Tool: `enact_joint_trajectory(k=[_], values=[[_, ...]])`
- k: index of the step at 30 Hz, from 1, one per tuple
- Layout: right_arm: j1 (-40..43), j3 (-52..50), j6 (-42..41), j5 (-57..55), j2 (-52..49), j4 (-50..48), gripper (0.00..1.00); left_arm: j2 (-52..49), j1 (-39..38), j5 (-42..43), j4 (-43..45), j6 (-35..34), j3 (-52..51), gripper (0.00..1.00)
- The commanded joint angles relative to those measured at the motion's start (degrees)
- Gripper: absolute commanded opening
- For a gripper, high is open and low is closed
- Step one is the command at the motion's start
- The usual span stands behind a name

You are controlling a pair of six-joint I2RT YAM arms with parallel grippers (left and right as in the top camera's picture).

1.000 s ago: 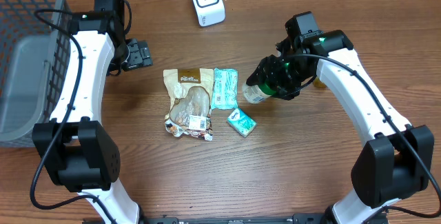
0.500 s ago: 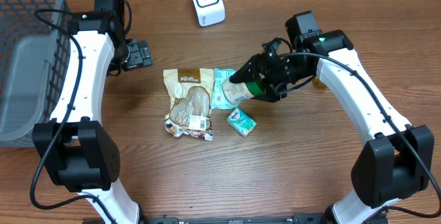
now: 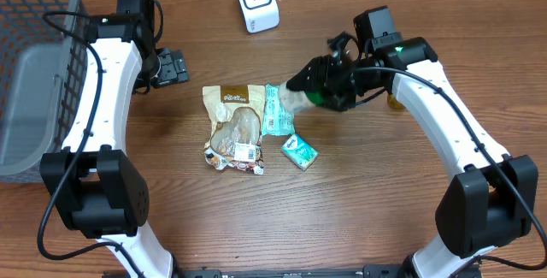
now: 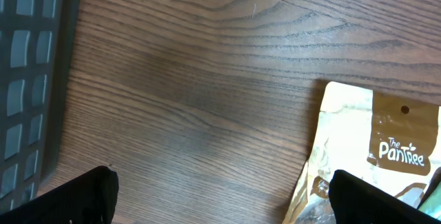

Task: Scan the item barcode
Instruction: 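Carry the jar up to the white barcode scanner with the right gripper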

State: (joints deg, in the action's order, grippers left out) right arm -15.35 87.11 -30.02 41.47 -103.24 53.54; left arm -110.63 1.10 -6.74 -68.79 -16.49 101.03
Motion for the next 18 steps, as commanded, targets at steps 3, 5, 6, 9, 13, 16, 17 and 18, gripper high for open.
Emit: enact_joint_trajectory(k=[3,5,6,9,13,16,17,18], values=[[1.0,6.8,3.7,-7.0,1.0,-3.5,0.08,0.9,-0.4,-0.7,0.1,0.2,0.9,1.00],[0.7,12.3,6.0,-8.5,1.0,-1.1,0.08,0.9,-0.4,-0.7,0.1,0.2,0.9,0.99],[0.4,15.8,6.6,-10.3,1.0,0.9,0.08,0.9,-0.4,-0.7,0.1,0.2,0.9,0.99],[-1.3,25.6,10.5,-16.7,1.0,5.4,0.08,0.9,-0.4,-0.7,0.1,0.2,0.9,0.99],[-5.2,33.4,15.2,-28.7,1.0,5.8,0.07,0.9,-0.4,-0.7,0.1,0.2,0.9,1.00],[-8.2,33.1,19.0,-37.1,0.6,0.7,0.07,0.9,-0.4,-0.7,0.1,0.2,0.9,0.99],[-8.6,32.9,19.6,-37.9,0.5,0.0,0.07,0.9,-0.4,-0.7,0.1,0.2,0.9,0.99],[-9.5,32.5,20.7,-40.0,-0.5,-2.5,0.06,0.9,-0.4,-0.7,0.1,0.2,0.9,1.00]])
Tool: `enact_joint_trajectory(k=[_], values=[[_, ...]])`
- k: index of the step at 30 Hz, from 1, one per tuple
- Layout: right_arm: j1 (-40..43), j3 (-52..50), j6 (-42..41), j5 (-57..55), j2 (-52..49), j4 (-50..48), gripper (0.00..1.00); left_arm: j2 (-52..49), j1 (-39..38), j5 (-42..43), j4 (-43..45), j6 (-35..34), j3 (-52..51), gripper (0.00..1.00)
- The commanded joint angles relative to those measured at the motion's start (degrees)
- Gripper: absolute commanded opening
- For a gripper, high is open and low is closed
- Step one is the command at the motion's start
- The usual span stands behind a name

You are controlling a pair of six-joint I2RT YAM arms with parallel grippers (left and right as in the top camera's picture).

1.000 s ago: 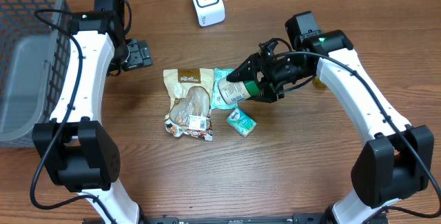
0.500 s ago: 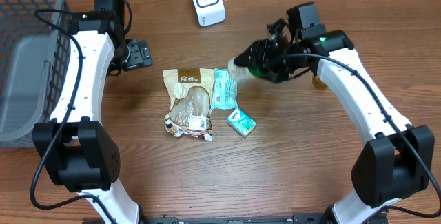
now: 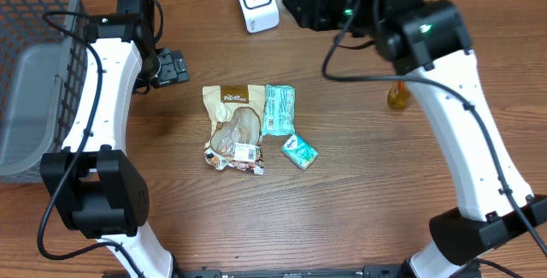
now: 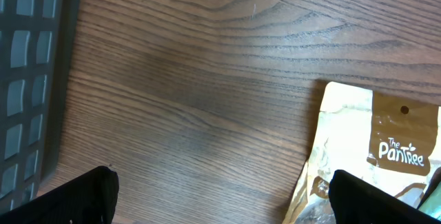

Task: Scan the item barcode
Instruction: 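Carry the jar up to the white barcode scanner with the right gripper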

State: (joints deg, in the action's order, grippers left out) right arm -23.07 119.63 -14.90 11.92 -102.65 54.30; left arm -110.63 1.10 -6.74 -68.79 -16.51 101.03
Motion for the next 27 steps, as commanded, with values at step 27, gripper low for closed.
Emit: enact_joint_trajectory(k=[27], values=[[-1.9,-0.1,15.5,-9.4,-18.5,-28.1,0.04,0.9,-0.4,-0.7,0.1,0.2,0.9,1.00]])
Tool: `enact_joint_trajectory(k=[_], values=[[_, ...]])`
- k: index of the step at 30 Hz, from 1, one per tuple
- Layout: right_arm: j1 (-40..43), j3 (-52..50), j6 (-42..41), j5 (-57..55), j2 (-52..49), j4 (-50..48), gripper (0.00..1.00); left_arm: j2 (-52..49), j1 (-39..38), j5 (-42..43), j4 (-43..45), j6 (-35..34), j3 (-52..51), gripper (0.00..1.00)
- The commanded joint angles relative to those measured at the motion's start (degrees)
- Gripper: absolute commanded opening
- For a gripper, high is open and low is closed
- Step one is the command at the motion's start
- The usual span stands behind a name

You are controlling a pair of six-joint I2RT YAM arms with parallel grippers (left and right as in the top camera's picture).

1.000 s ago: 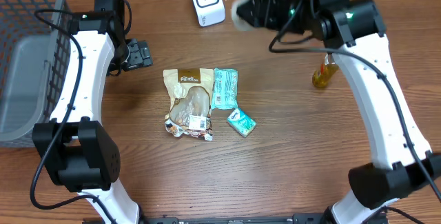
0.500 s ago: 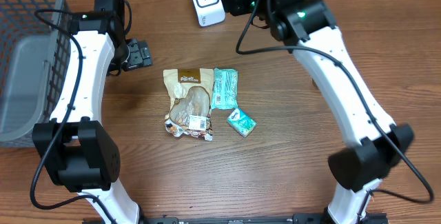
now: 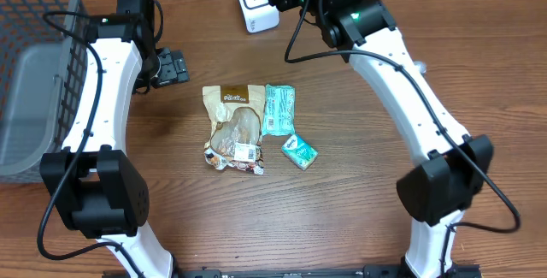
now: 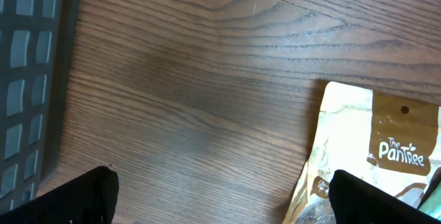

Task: Scan the item barcode
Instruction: 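Carry the jar up to the white barcode scanner with the right gripper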

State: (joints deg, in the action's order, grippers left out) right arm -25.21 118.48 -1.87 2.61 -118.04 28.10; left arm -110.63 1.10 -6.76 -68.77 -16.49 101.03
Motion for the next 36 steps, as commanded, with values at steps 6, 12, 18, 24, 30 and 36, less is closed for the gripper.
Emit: enact_joint_trajectory(k=[6,12,18,24,30,36], values=[[0.5,1.1,2.4,-1.3,-8.2,-8.3,0.04,0.9,-0.4,-0.7,0.0,0.2,0.9,0.99],[2.1,1.1,2.4,-1.5,-14.0,-15.6,0.04,0.9,-0.4,-0.7,0.0,0.2,0.9,0.99],[2.6,1.0,2.3,0.7,-18.5,-24.4,0.04,0.9,-0.4,-0.7,0.0,0.2,0.9,1.00],[2.4,1.1,2.3,2.3,-21.5,-30.7,0.04,0.9,-0.4,-0.7,0.0,0.2,0.9,1.00],[2.4,1.1,1.7,2.2,-25.1,-38.8,0.04,0.9,-0.4,-0.7,0.0,0.2,0.9,1.00],[2.4,1.1,1.7,2.2,-28.0,-45.0,0.04,0.9,-0.4,-0.7,0.0,0.2,0.9,1.00]])
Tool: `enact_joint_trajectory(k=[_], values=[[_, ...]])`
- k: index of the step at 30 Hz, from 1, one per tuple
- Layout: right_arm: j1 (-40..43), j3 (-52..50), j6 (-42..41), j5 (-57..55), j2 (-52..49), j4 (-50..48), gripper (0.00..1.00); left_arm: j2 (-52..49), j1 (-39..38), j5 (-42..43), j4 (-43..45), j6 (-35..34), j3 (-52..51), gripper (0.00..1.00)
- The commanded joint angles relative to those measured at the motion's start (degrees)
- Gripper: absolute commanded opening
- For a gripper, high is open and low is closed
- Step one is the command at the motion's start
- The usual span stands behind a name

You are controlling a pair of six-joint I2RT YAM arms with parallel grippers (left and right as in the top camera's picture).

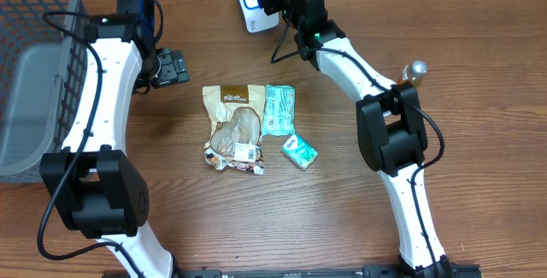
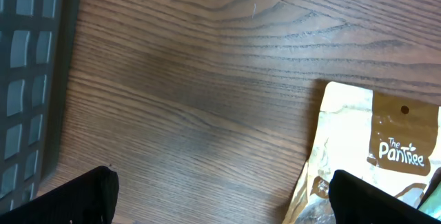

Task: Scan the item barcode
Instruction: 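Carry the jar up to the white barcode scanner with the right gripper, then bring the jar back and set it down right of the tissue pack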

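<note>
The white barcode scanner (image 1: 255,6) stands at the back of the table. My right gripper sits right beside the scanner's upper right. It looks shut on a small item with a green part, mostly hidden by the fingers. My left gripper (image 1: 171,66) rests at the left, open and empty. In the left wrist view its gripper (image 2: 220,196) hangs over bare wood, with the fingertips (image 2: 89,193) far apart. One tip is over the edge of the tan Pantree pouch (image 2: 386,148).
The tan pouch (image 1: 235,128), a teal packet (image 1: 279,109) and a small teal box (image 1: 300,152) lie mid-table. A grey basket (image 1: 34,73) fills the left edge. A small metal-topped object (image 1: 415,70) stands by the right arm's elbow.
My right gripper has shifted a little left and now sits closer against the scanner, with the arm stretched lower across the table. The left arm and the table items have not moved.
At first my right gripper held a pale item just right of the teal packet. Then it was raised at the back of the table, right of the scanner. Later it stood close to the scanner, and now it is right beside it. The left arm stayed still.
</note>
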State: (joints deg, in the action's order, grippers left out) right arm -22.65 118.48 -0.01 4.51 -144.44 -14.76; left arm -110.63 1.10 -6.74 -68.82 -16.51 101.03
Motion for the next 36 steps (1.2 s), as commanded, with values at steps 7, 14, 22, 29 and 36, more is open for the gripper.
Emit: enact_joint_trajectory(k=[7,14,22,29,36], values=[[-0.2,1.1,-3.0,1.2,-4.3,-6.1,0.04,0.9,-0.4,-0.7,0.1,0.2,0.9,1.00],[-0.2,1.1,-4.7,1.2,-4.8,-8.2,0.04,0.9,-0.4,-0.7,0.1,0.2,0.9,1.00],[-0.2,1.1,-4.7,1.8,4.2,-7.7,0.04,0.9,-0.4,-0.7,0.1,0.2,0.9,0.99],[-0.2,1.1,-4.7,1.8,23.2,23.2,0.07,0.9,-0.4,-0.7,0.1,0.2,0.9,1.00],[1.7,1.1,-6.8,1.6,38.6,63.6,0.07,0.9,-0.4,-0.7,0.1,0.2,0.9,1.00]])
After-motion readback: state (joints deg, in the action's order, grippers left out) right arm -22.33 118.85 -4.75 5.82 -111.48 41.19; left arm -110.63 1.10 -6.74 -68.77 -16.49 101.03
